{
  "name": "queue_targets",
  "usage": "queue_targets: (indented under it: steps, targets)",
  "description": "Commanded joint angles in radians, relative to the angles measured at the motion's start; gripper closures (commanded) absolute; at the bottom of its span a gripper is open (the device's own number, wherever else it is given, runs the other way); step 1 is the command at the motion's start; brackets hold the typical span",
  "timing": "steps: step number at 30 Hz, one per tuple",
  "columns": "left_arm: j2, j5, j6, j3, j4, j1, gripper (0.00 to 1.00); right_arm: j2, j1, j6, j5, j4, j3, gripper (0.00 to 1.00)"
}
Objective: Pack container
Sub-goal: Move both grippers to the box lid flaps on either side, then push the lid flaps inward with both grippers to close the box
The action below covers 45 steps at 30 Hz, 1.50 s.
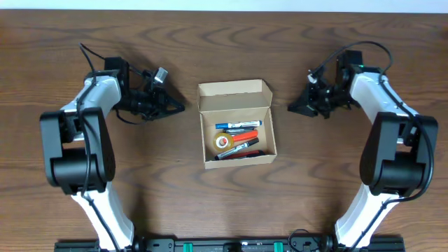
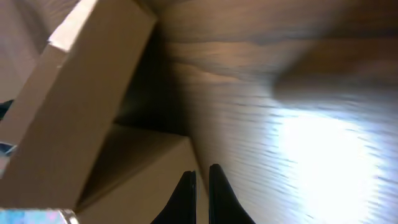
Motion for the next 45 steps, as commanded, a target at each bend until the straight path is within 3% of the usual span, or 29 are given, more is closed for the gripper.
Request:
queue_targets:
  steps: [1,10,21,35,45]
  targets:
    - [0.053,0.077,0.004,-0.003,0.014,0.002,0.94,0.027,0.047,0.058,-0.060,0.030,0.007,0.99]
    - [0.108,0.110,0.003,-0.003,0.057,0.000,0.94,0.039,0.092,0.123,-0.065,0.111,0.007,0.99]
    - [0.111,0.110,-0.035,-0.003,0.107,-0.002,0.94,0.164,0.094,0.183,-0.209,0.204,0.007,0.99]
    - [0.113,0.109,-0.212,-0.003,0.277,-0.068,0.94,0.188,0.097,0.213,-0.231,0.277,0.007,0.99]
    - [0.113,0.109,-0.243,-0.003,0.299,-0.089,0.94,0.188,0.113,0.276,-0.325,0.381,0.007,0.99]
